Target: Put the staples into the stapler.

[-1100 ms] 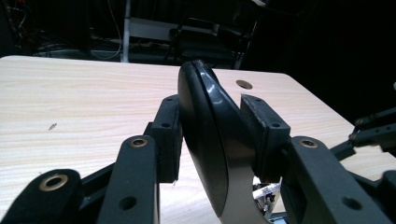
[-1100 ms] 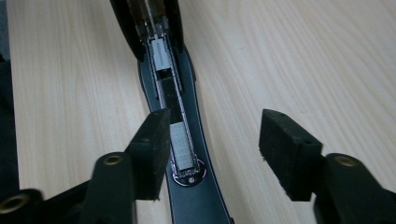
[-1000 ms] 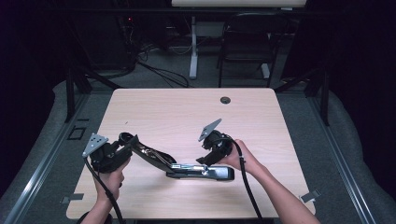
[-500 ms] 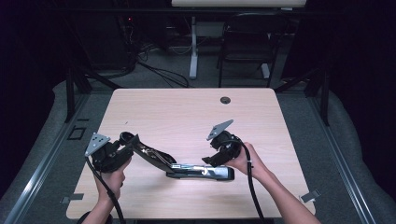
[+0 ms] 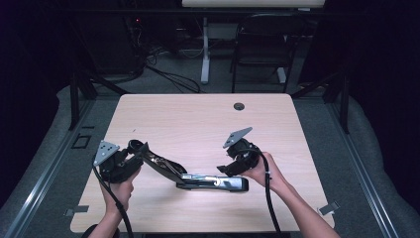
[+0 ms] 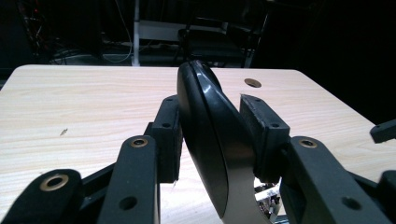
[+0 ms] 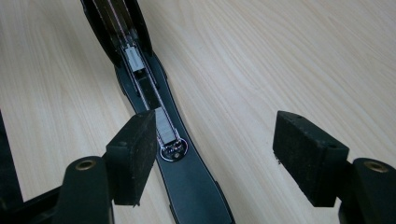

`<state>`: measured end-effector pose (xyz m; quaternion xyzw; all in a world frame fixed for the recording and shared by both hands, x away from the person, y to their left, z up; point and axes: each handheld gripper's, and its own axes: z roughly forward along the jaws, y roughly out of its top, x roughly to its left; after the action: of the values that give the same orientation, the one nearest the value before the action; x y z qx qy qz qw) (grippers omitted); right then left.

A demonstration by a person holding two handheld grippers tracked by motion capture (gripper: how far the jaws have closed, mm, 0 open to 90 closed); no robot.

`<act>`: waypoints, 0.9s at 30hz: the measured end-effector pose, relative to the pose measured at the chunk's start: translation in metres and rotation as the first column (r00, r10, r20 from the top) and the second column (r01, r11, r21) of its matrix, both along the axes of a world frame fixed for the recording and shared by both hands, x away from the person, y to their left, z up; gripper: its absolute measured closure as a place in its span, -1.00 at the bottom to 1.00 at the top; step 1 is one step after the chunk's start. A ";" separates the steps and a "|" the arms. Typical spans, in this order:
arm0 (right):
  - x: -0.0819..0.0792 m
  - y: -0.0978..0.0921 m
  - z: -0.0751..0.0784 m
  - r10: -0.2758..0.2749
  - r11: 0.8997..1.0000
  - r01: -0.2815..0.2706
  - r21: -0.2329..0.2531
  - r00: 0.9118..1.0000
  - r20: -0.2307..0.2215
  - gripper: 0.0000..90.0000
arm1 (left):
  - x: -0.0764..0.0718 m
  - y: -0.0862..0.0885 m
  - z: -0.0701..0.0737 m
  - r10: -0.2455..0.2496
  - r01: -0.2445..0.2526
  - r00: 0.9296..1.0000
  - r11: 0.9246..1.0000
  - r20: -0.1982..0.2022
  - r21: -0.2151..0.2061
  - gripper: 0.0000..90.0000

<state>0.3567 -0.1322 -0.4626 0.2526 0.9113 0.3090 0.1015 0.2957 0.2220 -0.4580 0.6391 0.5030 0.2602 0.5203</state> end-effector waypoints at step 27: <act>-0.003 0.001 -0.004 0.009 1.000 -0.009 -0.015 1.000 -0.002 -0.28 | 0.005 0.018 0.001 -0.065 0.065 0.997 0.998 -0.046 -0.012 0.15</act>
<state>0.3532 -0.1317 -0.4666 0.2482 0.9147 0.3025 0.1012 0.3003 0.2396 -0.4570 0.6581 0.4952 0.2256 0.5203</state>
